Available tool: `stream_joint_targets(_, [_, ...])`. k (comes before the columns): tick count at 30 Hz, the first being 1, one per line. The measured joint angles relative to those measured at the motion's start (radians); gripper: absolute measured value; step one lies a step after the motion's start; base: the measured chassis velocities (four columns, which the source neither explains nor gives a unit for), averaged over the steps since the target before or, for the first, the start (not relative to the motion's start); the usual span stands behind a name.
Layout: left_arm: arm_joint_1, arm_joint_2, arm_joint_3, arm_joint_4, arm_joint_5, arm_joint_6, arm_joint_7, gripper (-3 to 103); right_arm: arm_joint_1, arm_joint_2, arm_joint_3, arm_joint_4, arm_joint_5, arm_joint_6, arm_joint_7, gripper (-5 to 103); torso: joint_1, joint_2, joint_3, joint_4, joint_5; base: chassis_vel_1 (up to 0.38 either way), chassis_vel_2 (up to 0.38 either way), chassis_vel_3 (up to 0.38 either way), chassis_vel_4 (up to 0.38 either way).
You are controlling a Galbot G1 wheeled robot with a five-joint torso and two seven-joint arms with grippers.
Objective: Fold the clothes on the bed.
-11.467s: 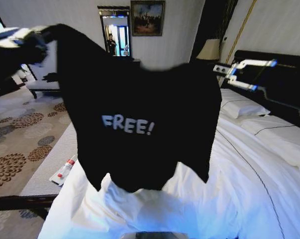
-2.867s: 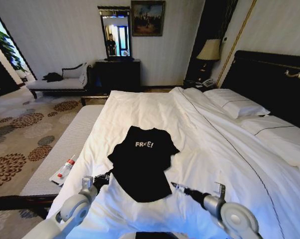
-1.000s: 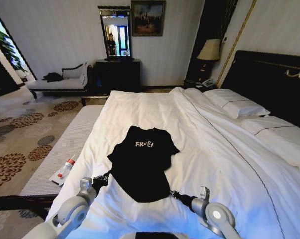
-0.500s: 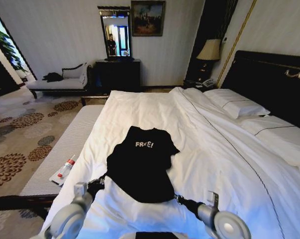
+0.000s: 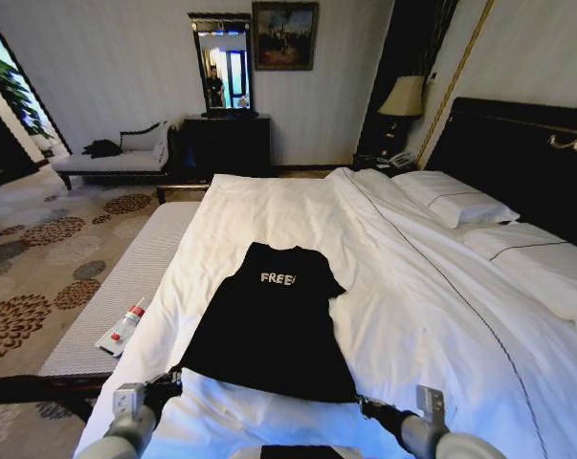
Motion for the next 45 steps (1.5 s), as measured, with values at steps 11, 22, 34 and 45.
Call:
stream_joint_targets(11, [0.205,-0.005,0.048,-0.056,0.209,-0.031,-0.031,0,-0.09,0.005,-0.004,0.032,-0.095,-0.001,0.008,0,0.0,0.0,0.0,0.0001,0.0002,0.0,0.0,0.0,0.0])
stream_joint_targets(22, [0.317,0.009,0.043,-0.07,0.298,-0.052,-0.038,0,-0.151,-0.011,-0.018,0.007,-0.205,-0.001,-0.022,0,0.0,0.0,0.0,0.0001,0.0001,0.0,0.0,0.0,0.0])
stream_joint_targets(34, [0.474,-0.005,0.024,-0.06,0.364,-0.128,-0.044,0,-0.186,-0.002,-0.035,-0.011,-0.277,-0.002,-0.035,0,0.0,0.0,0.0,0.0002,0.0002,0.0,0.0,0.0,0.0])
stream_joint_targets(45, [0.463,-0.007,0.051,-0.033,0.374,-0.132,-0.05,0,-0.196,0.002,-0.049,-0.059,-0.33,-0.001,-0.057,0,0.0,0.0,0.0,0.0001,0.0002,0.0,0.0,0.0,0.0])
